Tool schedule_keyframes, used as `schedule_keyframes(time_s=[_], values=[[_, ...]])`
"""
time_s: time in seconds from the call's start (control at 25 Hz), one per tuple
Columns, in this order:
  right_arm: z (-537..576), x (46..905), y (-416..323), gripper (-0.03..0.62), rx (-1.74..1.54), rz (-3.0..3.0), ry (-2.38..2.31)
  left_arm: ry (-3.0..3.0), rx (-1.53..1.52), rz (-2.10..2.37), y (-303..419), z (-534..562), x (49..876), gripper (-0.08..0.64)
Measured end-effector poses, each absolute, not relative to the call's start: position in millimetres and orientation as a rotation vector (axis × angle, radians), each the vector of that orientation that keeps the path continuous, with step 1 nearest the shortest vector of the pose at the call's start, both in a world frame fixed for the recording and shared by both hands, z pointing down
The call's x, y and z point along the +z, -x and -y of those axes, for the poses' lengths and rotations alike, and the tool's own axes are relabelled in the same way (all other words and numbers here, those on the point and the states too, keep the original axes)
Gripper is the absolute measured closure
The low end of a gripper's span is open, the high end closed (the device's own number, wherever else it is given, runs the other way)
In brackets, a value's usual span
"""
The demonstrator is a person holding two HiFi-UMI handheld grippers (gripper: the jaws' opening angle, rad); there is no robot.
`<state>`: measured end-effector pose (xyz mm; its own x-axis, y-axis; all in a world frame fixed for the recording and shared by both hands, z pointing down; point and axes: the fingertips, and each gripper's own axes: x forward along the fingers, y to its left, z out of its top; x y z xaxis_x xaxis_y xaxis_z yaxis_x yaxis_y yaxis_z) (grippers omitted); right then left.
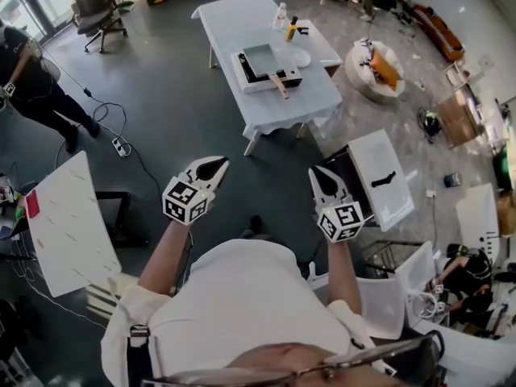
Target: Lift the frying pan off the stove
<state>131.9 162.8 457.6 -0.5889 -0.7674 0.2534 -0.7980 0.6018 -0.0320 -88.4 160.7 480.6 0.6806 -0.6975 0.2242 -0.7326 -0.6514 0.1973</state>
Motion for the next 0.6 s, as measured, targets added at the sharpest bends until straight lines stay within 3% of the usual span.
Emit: schedule_keyframes(time_s=[0.6], values=[[-59.8, 468.1, -174.6, 0.554, 0.2, 2.656, -1.173, -2.563, 0.169, 1.222, 42.2, -77.0, 481.9, 0.529]])
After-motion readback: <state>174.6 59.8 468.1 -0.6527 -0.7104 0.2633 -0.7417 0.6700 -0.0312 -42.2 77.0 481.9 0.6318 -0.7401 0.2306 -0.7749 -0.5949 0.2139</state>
